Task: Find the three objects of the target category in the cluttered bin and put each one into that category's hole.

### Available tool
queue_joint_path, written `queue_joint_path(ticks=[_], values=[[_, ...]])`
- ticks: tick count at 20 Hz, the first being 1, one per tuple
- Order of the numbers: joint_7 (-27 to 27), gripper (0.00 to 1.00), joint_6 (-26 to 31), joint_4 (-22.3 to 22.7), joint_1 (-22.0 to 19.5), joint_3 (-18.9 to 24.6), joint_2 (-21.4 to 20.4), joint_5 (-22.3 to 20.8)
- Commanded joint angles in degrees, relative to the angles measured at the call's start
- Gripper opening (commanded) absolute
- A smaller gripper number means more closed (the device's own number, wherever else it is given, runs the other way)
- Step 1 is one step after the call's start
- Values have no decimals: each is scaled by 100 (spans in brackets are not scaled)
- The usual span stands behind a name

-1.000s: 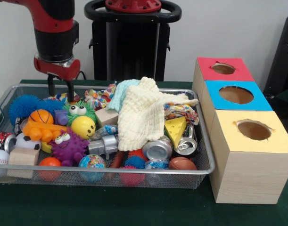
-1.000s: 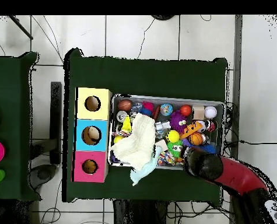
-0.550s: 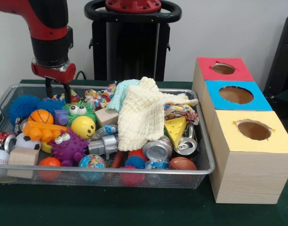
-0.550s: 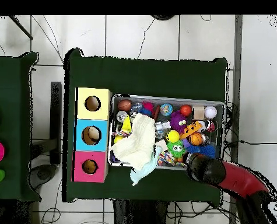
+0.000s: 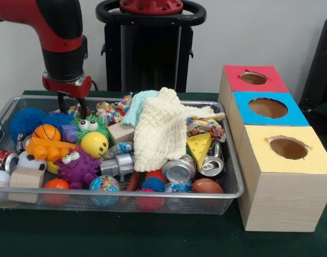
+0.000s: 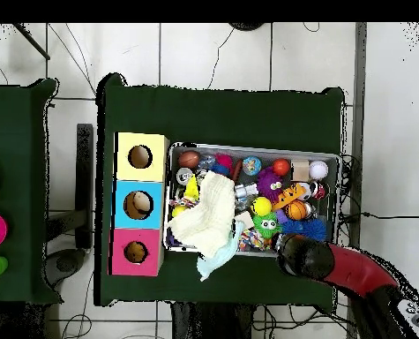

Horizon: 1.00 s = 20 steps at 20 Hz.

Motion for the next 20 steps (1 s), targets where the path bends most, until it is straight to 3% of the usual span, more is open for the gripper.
queue_joint_path(ticks=[1,10,15,16,20], values=[[-532,100,-149,-674,-110,859,409,-310],[-259,100,-707,-1028,14,1206,708,-310],[-321,100,-741,-1574,241,1345,899,-427],[-296,100,-699,-1698,331,1288,896,-469],[140,100,-1454,-1960,773,821,575,-917]])
